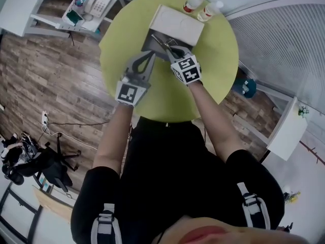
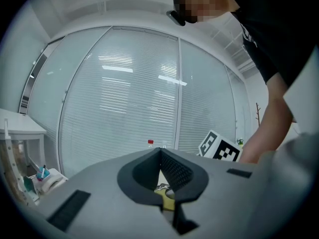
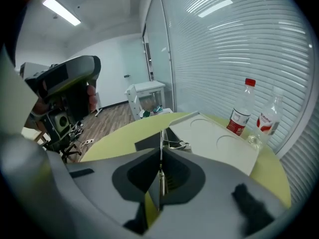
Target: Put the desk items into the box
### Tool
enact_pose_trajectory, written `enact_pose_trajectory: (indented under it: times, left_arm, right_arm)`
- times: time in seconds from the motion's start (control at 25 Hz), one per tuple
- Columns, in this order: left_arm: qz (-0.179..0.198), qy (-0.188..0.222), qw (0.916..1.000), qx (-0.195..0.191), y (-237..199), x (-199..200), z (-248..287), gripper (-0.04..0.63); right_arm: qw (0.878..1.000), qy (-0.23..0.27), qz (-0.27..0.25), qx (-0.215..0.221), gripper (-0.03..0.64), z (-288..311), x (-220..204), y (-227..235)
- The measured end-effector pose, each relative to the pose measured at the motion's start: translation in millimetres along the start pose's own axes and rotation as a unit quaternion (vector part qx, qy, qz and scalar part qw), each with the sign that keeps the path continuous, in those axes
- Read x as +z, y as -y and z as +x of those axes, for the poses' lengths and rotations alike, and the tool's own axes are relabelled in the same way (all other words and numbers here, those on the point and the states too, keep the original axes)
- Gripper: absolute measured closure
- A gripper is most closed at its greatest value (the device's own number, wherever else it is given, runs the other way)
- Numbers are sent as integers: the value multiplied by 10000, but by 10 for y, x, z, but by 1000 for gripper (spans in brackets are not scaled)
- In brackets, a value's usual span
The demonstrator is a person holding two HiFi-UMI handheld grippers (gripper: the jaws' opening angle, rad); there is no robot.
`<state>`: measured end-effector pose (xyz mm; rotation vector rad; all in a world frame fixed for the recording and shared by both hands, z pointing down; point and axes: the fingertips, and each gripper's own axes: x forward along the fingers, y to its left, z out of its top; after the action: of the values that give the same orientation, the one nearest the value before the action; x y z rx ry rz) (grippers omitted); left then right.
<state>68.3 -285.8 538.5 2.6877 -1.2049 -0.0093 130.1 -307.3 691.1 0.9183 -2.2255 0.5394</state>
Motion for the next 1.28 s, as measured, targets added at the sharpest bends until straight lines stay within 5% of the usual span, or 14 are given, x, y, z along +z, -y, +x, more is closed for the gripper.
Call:
enact_pose_trajectory:
  times: [0.92, 1.28]
  left_arm:
    - [-147, -129, 9998, 6, -339, -263, 32, 584]
    - [-162, -79, 9998, 94, -362, -194, -11, 584]
  right_arm:
    - [9981, -568, 241, 54, 589, 686, -296, 137]
    - [9952, -858, 325, -347, 533, 765, -397, 340]
